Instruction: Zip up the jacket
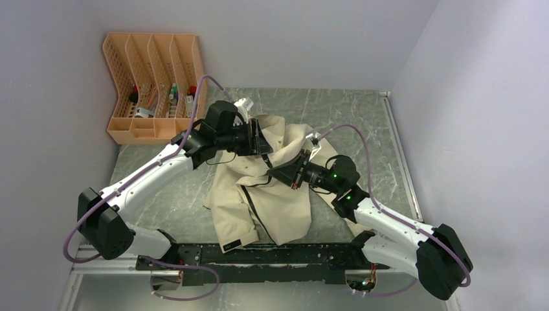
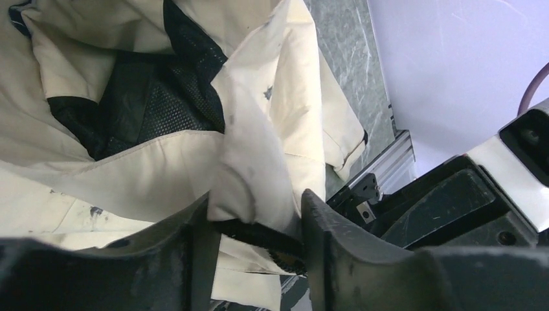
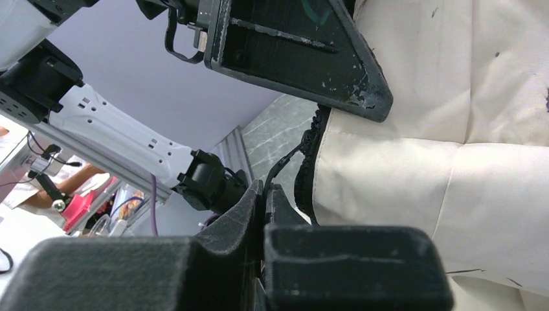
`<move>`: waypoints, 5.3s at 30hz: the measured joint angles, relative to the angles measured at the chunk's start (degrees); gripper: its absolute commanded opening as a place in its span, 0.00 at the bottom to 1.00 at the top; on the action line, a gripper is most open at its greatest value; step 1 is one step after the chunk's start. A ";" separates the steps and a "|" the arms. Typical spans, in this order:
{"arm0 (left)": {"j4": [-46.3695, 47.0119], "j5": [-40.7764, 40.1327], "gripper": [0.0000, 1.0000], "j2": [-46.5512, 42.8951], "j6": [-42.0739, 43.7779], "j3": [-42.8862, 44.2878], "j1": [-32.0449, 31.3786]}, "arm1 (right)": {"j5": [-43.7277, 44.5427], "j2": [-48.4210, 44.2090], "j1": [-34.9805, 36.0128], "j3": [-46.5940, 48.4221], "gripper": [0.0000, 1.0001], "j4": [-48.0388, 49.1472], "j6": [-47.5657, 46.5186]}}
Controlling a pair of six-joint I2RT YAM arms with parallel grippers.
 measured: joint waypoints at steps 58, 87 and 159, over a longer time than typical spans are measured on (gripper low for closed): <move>0.59 -12.39 0.73 -16.46 12.87 -0.13 1.27 | 4.44 7.39 2.78 6.95 0.00 2.08 13.31; 25.29 1.07 0.64 -16.17 15.98 -22.18 1.27 | 10.56 8.96 2.75 12.37 0.00 3.04 20.61; 23.23 -8.26 0.08 5.09 20.57 2.64 -1.51 | 20.68 -2.99 -5.60 26.75 0.71 -15.43 3.43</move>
